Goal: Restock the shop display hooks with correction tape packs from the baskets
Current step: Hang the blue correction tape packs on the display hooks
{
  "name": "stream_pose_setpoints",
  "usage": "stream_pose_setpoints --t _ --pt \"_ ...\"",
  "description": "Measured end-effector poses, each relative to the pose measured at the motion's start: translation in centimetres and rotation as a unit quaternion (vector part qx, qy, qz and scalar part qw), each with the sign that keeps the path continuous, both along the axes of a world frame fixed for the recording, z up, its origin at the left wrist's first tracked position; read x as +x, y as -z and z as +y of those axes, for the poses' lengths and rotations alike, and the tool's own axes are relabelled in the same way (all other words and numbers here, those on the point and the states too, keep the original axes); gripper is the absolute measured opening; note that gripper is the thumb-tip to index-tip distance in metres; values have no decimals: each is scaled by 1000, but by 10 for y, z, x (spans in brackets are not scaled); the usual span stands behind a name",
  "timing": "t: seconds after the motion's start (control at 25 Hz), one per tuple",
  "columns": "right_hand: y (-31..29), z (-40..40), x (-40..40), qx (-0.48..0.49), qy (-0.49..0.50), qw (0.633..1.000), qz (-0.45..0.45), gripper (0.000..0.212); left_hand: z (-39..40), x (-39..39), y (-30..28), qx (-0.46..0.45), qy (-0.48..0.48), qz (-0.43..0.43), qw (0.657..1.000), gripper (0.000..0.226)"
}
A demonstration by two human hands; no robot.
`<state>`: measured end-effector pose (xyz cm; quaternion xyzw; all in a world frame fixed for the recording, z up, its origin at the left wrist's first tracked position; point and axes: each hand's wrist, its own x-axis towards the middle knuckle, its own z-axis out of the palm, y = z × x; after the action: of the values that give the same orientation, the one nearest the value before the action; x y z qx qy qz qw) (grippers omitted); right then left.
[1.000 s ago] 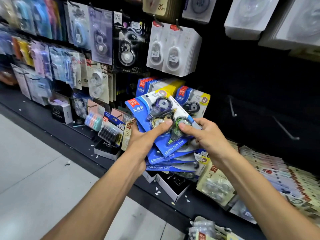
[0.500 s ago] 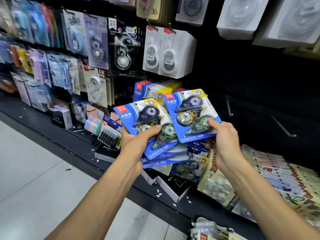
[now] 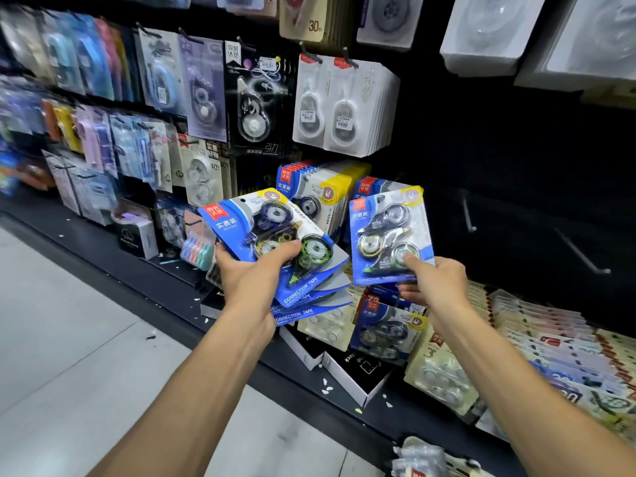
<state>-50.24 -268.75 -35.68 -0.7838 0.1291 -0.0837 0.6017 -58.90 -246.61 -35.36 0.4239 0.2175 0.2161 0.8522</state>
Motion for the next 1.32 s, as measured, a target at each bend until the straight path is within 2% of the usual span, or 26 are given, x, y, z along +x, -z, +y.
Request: stream_pose_setpoints --t 0.08,0.12,0.2,0.32,0.4,0.44,0.48,0.56,0.64,0.72,0.84,0.96,1.04,1.12,1.2,1.32 --pt "-1 7 18 -86 12 995 38 37 -4 3 0 13 17 -12 1000 82" --pt "-2 10 24 -100 19 993 52 43 -6 4 0 19 26 -14 999 83" --pt "1 17 35 -57 13 995 77 47 -8 4 3 26 41 -22 999 89" --pt "5 13 36 8 36 992 117 36 -10 6 4 52 62 -23 996 102" --pt "8 6 32 -68 75 991 89 42 -11 6 4 60 71 -24 995 108" --pt "7 3 27 -108 75 990 47 43 -13 5 4 64 74 -23 995 107" --pt "3 2 19 -108 43 993 -3 40 -14 3 3 70 76 -25 994 102" --pt "-4 8 -3 -23 -102 991 -80 30 -16 2 0 79 79 -32 993 85" --pt "-15 18 -28 -1 -242 964 -107 32 -21 2 -2 86 86 -37 992 76" --pt "-23 25 -43 -31 -309 945 -99 37 -25 3 -2 87 96 -44 991 74" --pt "-33 25 -44 -19 -238 967 -90 37 -29 2 -3 79 126 -64 987 81" --pt "-41 15 -35 141 -171 973 -60 39 -28 3 -2 69 140 -60 986 88" --pt "-41 7 -30 178 -130 974 -51 34 -27 7 -2 75 114 -41 990 83" --pt "-36 -2 -24 143 -96 984 -53 25 -26 10 -1 97 55 -13 994 88" --pt "-27 -11 -22 68 -76 993 -54 19 -19 12 1 97 -10 5 995 98" --pt "-16 -16 -24 -8 -74 995 -64 12 -8 13 2 82 -57 24 995 100"
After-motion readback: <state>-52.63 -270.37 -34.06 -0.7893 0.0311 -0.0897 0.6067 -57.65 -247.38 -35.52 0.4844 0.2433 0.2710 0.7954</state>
